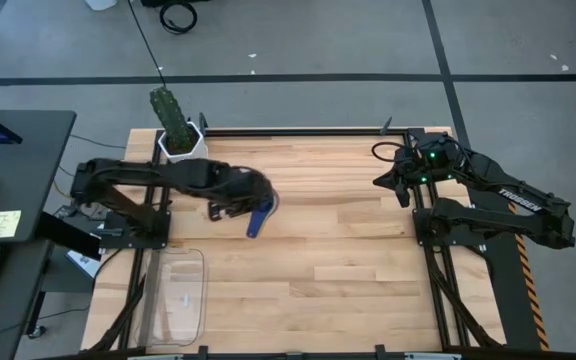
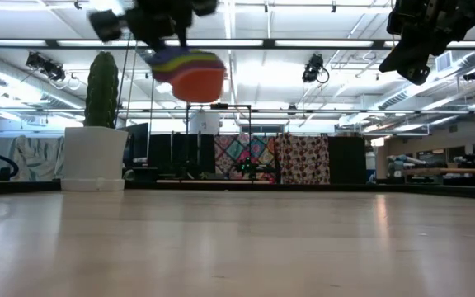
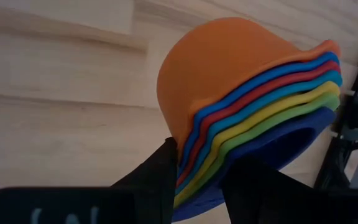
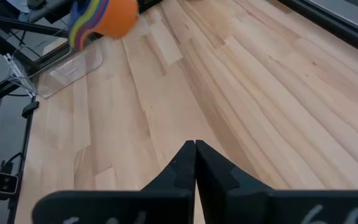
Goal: Nest measuring cups in basket
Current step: Put the stacked colored measuring cups into the transparent bin
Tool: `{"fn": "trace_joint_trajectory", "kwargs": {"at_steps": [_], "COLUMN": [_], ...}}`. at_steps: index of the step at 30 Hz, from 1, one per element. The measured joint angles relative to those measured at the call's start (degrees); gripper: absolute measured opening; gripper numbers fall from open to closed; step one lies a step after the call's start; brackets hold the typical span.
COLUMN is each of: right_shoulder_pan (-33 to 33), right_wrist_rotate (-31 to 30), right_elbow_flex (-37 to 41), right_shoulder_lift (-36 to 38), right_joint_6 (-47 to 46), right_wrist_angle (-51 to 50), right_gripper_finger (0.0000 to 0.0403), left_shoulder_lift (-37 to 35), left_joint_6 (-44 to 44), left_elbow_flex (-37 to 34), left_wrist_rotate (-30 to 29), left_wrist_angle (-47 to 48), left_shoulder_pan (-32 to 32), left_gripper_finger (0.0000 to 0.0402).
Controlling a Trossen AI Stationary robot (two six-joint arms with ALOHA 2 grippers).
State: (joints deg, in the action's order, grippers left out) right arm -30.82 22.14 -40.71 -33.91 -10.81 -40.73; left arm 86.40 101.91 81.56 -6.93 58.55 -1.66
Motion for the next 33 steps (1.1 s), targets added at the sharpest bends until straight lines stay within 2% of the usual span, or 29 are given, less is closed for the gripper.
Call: {"fn": "trace_joint_trajectory", "kwargs": {"at_steps": [13,20,27,33], "right_shoulder_pan": [0.0,0.0,0.0,0.0], "right_wrist_rotate": [0.0,0.0,0.0,0.0], "right_elbow_flex": [0.0,0.0,0.0,0.0], "right_shoulder_lift": [0.0,0.0,0.0,0.0], "right_joint_6": [0.0,0.0,0.0,0.0], "right_wrist_angle": [0.4,0.4,0.4,0.4], "right_gripper_finger": [0.0013,0.0013,0.0013,0.0013], "left_shoulder_lift": [-10.6,-13.3,-13.9,-13.8], "left_joint_6": [17.0,26.8,35.2,46.3], "left_elbow_flex": [0.0,0.0,0.0,0.0], "left_wrist_rotate": [-10.0,-10.3,-9.8,-10.0], "left_wrist_angle": [18.4,26.7,28.9,30.7], "left_shoulder_pan": [-13.8,-22.2,-32.0,-40.5], "left_gripper_finger": [0.0095,0.0095,0.0095,0.0094]}}
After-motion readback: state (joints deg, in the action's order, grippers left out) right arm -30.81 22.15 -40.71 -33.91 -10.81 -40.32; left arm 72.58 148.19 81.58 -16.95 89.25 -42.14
